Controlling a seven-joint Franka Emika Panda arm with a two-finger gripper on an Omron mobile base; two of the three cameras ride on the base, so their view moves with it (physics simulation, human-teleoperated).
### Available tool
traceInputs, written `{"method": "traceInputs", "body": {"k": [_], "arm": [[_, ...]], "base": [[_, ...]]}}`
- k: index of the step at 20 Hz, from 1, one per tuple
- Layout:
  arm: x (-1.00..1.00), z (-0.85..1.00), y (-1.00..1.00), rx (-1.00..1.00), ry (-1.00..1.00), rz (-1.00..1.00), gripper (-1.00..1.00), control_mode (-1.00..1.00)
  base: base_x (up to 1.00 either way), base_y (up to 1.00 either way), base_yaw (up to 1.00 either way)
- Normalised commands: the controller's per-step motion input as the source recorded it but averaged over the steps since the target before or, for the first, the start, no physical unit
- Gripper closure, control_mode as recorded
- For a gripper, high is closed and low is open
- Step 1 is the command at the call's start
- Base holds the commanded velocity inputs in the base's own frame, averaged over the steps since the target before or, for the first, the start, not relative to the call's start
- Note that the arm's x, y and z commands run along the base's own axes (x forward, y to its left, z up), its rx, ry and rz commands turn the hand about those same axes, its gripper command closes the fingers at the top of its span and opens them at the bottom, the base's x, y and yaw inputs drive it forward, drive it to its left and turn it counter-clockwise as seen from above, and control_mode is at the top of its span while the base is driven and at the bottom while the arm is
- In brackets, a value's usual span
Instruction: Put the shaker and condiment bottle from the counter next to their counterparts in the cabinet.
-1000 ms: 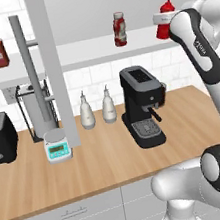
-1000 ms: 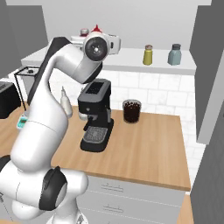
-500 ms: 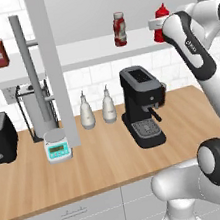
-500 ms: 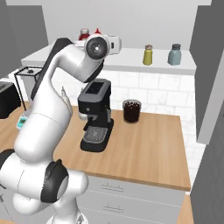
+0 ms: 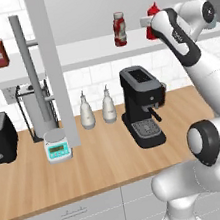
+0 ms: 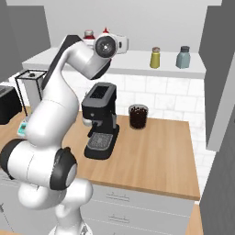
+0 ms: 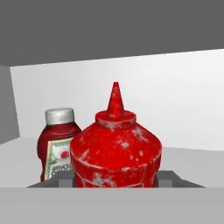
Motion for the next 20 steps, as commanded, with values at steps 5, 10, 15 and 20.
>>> {"method": "traceInputs", "body": {"k": [5,10,15,20], "arm": [[0.30,-0.07,0.00,0.00,0.00,0.00,1.00,-1.00],[0.25,-0.20,0.00,0.00,0.00,0.01,1.00,-1.00],[0.26,-0.09,0.00,0.00,0.00,0.03,1.00,-1.00],[0.33,0.00,0.00,0.00,0.00,0.07,1.00,-1.00]], "base": [[0.00,0.00,0.00],[0.00,0.00,0.00],[0.00,0.00,0.00],[0.00,0.00,0.00]]}}
